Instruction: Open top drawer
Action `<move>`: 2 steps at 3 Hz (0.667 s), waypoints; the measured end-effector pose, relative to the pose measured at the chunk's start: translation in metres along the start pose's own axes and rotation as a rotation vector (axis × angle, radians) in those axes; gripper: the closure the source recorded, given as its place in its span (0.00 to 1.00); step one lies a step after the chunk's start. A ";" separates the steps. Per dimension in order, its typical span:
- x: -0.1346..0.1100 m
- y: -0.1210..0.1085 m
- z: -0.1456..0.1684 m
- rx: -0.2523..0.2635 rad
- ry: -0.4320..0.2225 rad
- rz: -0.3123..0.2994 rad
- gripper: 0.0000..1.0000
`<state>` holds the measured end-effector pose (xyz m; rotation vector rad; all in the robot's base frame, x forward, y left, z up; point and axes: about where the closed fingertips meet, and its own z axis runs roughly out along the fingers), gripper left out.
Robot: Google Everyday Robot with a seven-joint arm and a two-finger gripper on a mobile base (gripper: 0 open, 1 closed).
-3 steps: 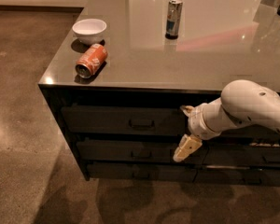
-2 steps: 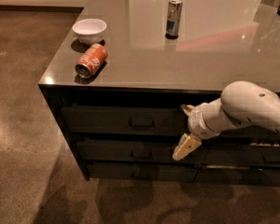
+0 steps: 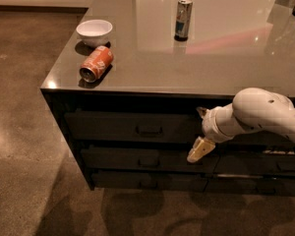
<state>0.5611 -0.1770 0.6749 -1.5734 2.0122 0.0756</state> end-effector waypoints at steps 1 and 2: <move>0.011 -0.013 0.009 0.002 0.032 -0.005 0.00; 0.023 -0.026 0.016 0.003 0.044 0.009 0.06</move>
Offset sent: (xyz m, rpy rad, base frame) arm 0.0425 -0.0377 -0.0237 -0.0439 0.0201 -0.0468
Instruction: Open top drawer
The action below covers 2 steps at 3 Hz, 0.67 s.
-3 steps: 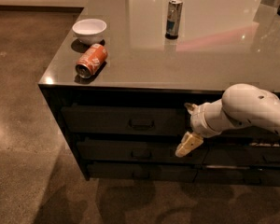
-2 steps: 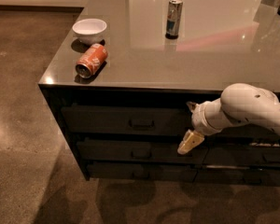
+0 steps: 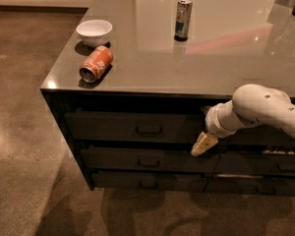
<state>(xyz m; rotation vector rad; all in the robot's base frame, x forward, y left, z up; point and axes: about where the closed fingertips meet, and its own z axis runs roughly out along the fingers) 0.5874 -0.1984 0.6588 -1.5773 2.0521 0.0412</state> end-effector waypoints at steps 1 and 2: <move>0.010 -0.008 0.010 -0.004 0.000 0.024 0.24; 0.015 -0.008 0.016 -0.023 0.006 0.032 0.37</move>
Offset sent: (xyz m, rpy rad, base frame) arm 0.0124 -0.0143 -0.0243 0.0089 0.0590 -0.0215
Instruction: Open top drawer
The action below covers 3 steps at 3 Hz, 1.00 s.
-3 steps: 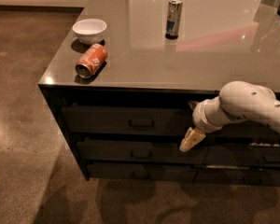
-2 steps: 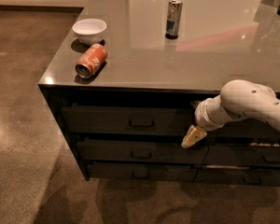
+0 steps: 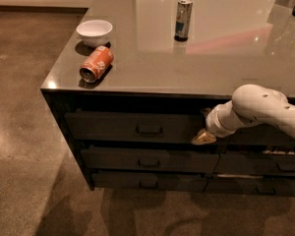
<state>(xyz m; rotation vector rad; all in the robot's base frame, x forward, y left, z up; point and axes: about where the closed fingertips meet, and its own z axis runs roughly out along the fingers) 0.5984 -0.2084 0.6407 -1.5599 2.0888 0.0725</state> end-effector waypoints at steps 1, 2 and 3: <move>0.001 0.007 -0.002 -0.013 -0.002 -0.001 0.30; 0.000 0.011 -0.004 -0.022 -0.006 -0.003 0.15; 0.000 0.011 -0.005 -0.022 -0.006 -0.003 0.07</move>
Offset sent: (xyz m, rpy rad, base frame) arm -0.0753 -0.0152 0.0276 0.1065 0.0115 0.0608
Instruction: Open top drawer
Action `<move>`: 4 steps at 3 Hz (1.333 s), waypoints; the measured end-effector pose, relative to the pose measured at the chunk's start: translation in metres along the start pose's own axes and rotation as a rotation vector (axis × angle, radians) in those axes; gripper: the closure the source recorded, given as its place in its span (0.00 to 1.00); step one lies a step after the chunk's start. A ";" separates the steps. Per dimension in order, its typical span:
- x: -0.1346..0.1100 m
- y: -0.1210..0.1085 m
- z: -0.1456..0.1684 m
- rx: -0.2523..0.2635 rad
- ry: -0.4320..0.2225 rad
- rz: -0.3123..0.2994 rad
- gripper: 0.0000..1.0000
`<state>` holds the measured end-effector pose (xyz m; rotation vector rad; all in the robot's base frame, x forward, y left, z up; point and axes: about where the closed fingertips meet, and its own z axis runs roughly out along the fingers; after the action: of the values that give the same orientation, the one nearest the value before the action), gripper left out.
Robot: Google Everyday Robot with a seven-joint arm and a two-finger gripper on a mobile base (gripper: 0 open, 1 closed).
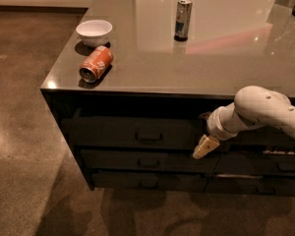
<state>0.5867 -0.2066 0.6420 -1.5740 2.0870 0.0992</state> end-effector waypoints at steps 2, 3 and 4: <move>0.019 0.026 -0.040 0.018 -0.059 -0.027 0.00; 0.014 0.020 -0.033 0.000 -0.021 -0.054 0.00; 0.005 0.005 -0.015 -0.025 0.041 -0.087 0.00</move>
Offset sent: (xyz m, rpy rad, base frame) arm -0.0190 -0.0020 0.0100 0.0258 -0.0155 0.0189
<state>0.5758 -0.2145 0.6513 -1.6928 2.0524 0.0627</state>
